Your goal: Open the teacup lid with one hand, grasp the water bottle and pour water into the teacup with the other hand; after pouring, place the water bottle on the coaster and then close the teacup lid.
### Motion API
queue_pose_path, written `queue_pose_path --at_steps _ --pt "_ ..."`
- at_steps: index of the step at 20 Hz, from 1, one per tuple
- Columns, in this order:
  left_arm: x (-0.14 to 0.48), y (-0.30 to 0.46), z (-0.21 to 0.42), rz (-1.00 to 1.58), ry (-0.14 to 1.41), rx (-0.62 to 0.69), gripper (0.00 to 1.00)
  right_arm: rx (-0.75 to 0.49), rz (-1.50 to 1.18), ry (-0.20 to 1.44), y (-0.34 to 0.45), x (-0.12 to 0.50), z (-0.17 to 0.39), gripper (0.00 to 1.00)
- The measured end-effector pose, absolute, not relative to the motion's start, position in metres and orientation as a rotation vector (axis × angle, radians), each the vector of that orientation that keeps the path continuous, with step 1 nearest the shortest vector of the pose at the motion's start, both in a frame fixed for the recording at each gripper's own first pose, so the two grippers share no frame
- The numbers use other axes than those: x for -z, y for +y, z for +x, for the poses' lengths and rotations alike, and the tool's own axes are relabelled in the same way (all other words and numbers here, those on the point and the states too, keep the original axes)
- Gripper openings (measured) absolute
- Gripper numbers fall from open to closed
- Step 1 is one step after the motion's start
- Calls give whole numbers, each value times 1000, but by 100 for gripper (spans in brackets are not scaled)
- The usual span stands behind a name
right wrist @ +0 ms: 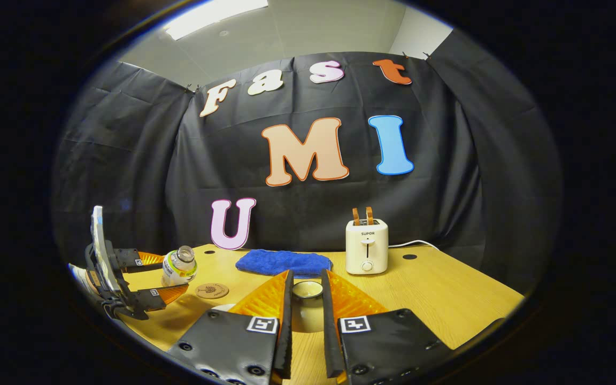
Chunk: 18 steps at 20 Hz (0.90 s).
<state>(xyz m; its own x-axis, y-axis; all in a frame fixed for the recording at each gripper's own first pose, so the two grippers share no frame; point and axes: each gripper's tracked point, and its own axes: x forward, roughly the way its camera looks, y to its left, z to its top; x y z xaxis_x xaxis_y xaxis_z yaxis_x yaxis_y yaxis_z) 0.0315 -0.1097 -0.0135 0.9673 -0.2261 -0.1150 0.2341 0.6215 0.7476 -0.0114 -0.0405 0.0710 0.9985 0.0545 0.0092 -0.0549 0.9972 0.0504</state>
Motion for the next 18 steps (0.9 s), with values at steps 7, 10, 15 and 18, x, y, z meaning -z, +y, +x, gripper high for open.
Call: queue_pose_path --at_steps 7,10,15,18 --pt "16 -113 28 1088 -11 295 60 -56 57 -2 -41 -68 -11 28" --pt "21 -118 28 1186 -6 324 61 -55 56 -1 -42 -68 -10 28" --pt "21 -121 33 1284 1 332 61 -57 59 -1 -42 -69 -12 28" --pt "22 -117 36 1371 2 325 60 -56 59 -1 -43 -70 -12 28"
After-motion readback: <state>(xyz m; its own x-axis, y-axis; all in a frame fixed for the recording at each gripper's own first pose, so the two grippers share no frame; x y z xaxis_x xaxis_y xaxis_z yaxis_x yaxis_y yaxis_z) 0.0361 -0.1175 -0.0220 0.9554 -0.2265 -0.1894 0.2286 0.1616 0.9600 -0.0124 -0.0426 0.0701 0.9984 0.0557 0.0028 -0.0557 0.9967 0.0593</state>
